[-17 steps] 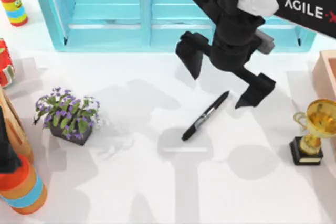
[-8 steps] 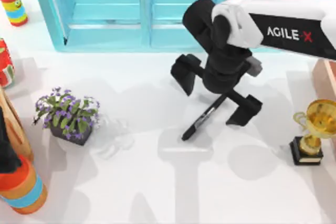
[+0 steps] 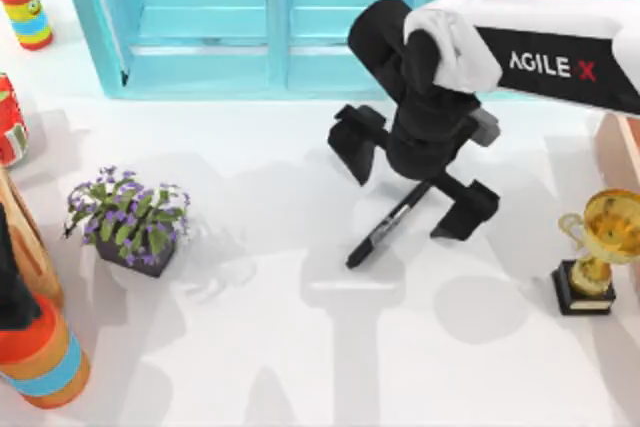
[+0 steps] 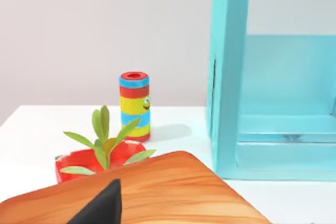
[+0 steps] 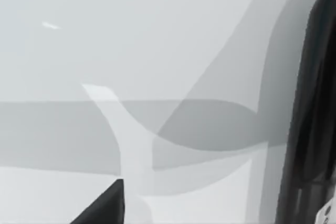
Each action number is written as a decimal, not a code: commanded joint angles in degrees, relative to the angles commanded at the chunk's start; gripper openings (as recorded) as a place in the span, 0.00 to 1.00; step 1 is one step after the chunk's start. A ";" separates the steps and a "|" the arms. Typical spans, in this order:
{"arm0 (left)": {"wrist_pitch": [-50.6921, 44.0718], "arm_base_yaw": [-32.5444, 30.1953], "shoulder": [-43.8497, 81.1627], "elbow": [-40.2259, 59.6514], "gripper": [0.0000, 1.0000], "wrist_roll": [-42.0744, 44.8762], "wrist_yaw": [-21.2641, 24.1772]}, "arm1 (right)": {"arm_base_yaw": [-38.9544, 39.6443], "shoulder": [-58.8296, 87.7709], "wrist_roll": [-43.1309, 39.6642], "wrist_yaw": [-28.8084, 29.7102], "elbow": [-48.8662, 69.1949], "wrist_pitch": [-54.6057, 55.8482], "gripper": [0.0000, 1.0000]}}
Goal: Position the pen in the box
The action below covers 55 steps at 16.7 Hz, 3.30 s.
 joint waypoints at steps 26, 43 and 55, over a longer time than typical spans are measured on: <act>0.00 0.00 0.00 0.00 1.00 0.00 0.00 | -0.33 -6.62 -2.14 1.33 9.97 -17.47 0.00; 0.00 0.00 0.00 0.00 1.00 0.00 0.00 | -16.75 -14.20 -5.24 0.63 8.96 -24.00 0.00; 0.00 0.00 0.00 0.00 1.00 0.00 0.00 | -57.96 -29.21 -11.84 -0.74 -9.13 -22.32 0.00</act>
